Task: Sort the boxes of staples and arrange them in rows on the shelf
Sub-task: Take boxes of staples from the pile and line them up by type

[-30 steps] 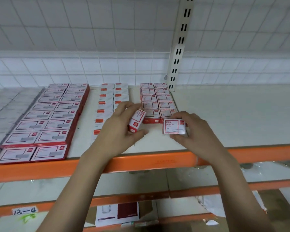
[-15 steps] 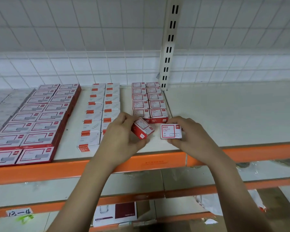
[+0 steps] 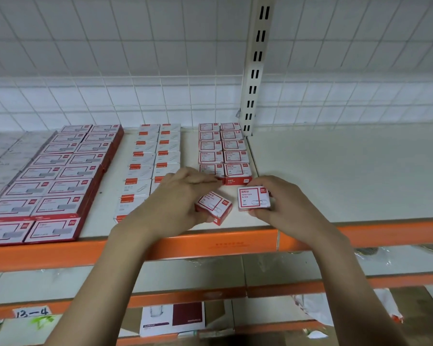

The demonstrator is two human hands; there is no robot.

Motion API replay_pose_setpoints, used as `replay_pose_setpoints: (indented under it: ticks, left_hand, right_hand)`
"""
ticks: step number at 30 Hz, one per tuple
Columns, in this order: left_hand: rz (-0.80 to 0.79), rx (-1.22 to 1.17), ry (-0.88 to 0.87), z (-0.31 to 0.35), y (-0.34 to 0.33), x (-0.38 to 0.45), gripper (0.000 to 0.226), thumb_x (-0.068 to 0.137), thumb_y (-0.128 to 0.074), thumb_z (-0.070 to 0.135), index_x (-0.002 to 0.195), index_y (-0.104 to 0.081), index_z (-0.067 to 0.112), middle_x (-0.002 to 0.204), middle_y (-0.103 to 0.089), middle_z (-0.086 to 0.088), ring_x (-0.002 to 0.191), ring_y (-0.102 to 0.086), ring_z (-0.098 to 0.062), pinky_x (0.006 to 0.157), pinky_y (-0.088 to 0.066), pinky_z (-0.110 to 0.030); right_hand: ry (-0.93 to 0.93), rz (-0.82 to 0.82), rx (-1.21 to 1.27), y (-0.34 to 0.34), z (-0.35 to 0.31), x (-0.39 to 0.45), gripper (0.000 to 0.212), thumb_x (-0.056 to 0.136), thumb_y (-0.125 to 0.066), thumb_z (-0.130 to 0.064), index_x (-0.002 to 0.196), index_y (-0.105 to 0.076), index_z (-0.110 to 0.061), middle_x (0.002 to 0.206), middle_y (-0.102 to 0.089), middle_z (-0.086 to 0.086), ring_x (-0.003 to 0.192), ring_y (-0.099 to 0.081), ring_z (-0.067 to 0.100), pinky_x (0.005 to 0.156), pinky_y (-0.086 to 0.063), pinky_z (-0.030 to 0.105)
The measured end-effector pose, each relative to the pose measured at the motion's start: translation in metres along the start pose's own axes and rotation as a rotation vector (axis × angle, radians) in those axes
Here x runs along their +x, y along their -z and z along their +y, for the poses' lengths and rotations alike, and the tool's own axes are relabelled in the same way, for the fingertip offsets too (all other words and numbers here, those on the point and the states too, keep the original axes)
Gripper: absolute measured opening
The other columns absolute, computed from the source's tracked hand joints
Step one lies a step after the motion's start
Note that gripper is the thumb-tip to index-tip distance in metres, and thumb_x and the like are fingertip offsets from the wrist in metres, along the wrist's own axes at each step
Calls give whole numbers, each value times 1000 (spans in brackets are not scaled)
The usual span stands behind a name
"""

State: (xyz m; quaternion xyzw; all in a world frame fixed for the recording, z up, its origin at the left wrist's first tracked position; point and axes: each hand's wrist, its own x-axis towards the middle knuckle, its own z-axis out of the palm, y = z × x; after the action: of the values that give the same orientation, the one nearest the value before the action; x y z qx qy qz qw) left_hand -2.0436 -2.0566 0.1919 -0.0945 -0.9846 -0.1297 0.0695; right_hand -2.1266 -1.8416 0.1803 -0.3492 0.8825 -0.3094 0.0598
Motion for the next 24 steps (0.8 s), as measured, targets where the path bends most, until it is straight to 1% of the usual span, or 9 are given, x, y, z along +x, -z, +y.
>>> replay_pose_setpoints:
  ticks: [2, 3, 6, 9, 11, 13, 17, 20, 24]
  left_hand:
    - [-18, 5, -51, -1, -7, 3, 58, 78, -71, 36, 132, -51, 30, 136, -50, 11, 128, -37, -14, 103, -34, -39]
    - [-4, 20, -45, -1, -10, 3, 55, 80, -69, 37, 131, -52, 32, 135, -51, 12, 127, -38, -13, 102, -33, -36]
    - [109, 91, 7, -2, -17, 0, 50, 80, -68, 39, 128, -54, 33, 128, -57, 10, 121, -44, -17, 92, -32, -34]
    - [200, 114, 30, -3, -20, -2, 47, 69, -79, 33, 113, -68, 23, 109, -66, 2, 101, -55, -28, 80, -38, -39]
    - [225, 155, 32, -3, -23, 2, 44, 60, -85, 30, 101, -73, 18, 99, -67, -2, 88, -60, -31, 70, -41, -39]
    - [244, 194, 39, -2, -24, 9, 42, 57, -87, 30, 94, -74, 16, 96, -67, -4, 84, -61, -32, 65, -44, -40]
    - [258, 245, 48, -3, -25, 16, 37, 58, -86, 32, 90, -75, 17, 100, -66, -11, 86, -61, -34, 67, -48, -43]
    - [240, 244, 51, -5, -26, 18, 36, 62, -84, 33, 93, -75, 18, 105, -65, -12, 89, -60, -35, 69, -48, -44]
    - [236, 245, 63, -7, -26, 17, 41, 63, -81, 38, 98, -73, 18, 107, -65, -11, 91, -60, -35, 72, -48, -45]
  right_hand:
    - [7, 5, -6, 0, 2, 0, 45, 79, -71, -22, 120, -52, -26, 117, -56, -6, 107, -51, 6, 82, -40, 14]
    - [7, 5, -10, 0, 2, 1, 46, 79, -71, -22, 121, -52, -26, 116, -55, -7, 107, -51, 5, 80, -39, 10]
    - [3, 10, -22, 0, 4, 1, 48, 79, -71, -22, 122, -52, -26, 114, -53, -8, 105, -49, 3, 79, -36, 5]
    - [10, 6, -23, -1, 2, 3, 49, 79, -71, -22, 124, -51, -28, 111, -48, -10, 103, -48, 3, 81, -37, 8]
    - [7, -3, -16, -1, 0, 4, 49, 79, -71, -22, 124, -51, -27, 111, -45, -10, 103, -47, 3, 86, -38, 13]
    - [5, -7, -16, 0, 0, 4, 48, 79, -71, -23, 123, -52, -28, 110, -46, -9, 102, -48, 4, 88, -40, 16]
    - [6, -14, -18, 1, 0, 5, 48, 79, -71, -24, 123, -52, -29, 110, -47, -10, 101, -49, 3, 87, -40, 15]
    - [13, -30, -31, 0, 0, 6, 50, 80, -70, -27, 126, -50, -30, 110, -46, -15, 104, -46, 1, 87, -37, 13]
    - [17, -44, -39, -2, -1, 8, 51, 81, -70, -28, 128, -48, -31, 118, -50, -13, 110, -46, 1, 91, -36, 14]
